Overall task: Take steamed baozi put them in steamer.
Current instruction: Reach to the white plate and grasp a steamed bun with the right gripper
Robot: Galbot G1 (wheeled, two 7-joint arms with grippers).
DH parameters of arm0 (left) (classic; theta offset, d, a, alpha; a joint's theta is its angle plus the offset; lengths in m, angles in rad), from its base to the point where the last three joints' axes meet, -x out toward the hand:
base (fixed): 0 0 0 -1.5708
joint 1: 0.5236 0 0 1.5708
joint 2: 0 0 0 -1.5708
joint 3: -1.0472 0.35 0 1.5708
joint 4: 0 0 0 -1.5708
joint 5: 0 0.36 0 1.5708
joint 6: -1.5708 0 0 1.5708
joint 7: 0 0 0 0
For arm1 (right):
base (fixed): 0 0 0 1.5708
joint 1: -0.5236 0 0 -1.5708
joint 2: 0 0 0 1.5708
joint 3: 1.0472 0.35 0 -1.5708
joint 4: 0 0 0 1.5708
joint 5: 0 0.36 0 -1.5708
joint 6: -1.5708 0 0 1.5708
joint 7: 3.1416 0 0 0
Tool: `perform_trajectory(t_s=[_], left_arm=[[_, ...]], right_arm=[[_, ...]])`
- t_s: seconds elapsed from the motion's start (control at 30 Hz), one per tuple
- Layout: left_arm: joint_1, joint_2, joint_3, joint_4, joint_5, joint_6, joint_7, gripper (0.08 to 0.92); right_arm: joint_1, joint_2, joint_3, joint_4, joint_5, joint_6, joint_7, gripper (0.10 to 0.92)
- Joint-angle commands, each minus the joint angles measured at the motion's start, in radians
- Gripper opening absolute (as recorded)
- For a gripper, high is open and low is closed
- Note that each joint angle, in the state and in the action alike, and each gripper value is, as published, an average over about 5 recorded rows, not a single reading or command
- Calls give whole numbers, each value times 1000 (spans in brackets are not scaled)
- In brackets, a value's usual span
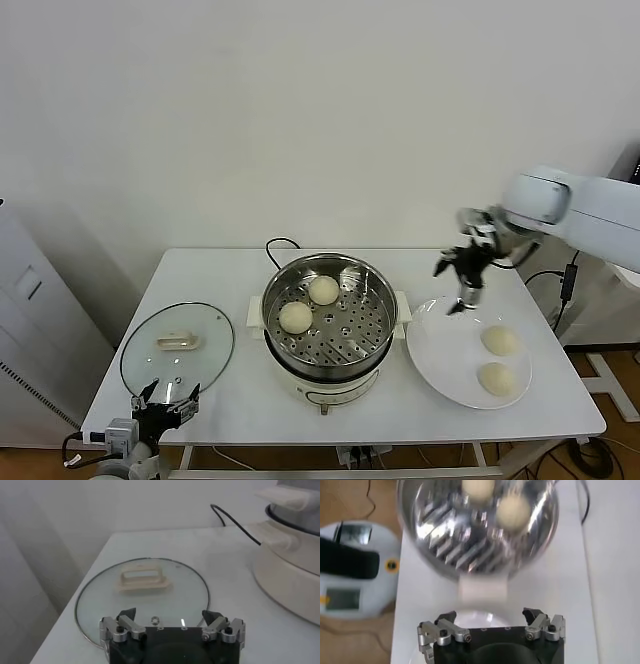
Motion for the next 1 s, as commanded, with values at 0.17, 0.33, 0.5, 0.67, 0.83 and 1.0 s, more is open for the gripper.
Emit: perform_trajectory(t_s=[0.17,0.33,0.5,0.67,0.83,1.0], left_arm=[[1,-1,1,4,0,1,0,823],[0,-3,1,9,0,1,0,823],[1,-3,1,14,1,1,0,823],[-1,-3,3,18,2,2,0,823],[-2,-5,5,21,4,3,0,823],[1,-6,5,21,6,2,0,823]], right_arm=[[-323,-146,197,-74,-266,133,-68,823],[-403,-119,257,-136,-316,156,-75,823],[-476,-100,302,-180,-365,176,-82,823],[-563,-88,351,-211,-397,196,-73,823],[-641,-71,408,-236,-424,213,-67,823],[-685,-54,459,-262,-451,230,-56,823]])
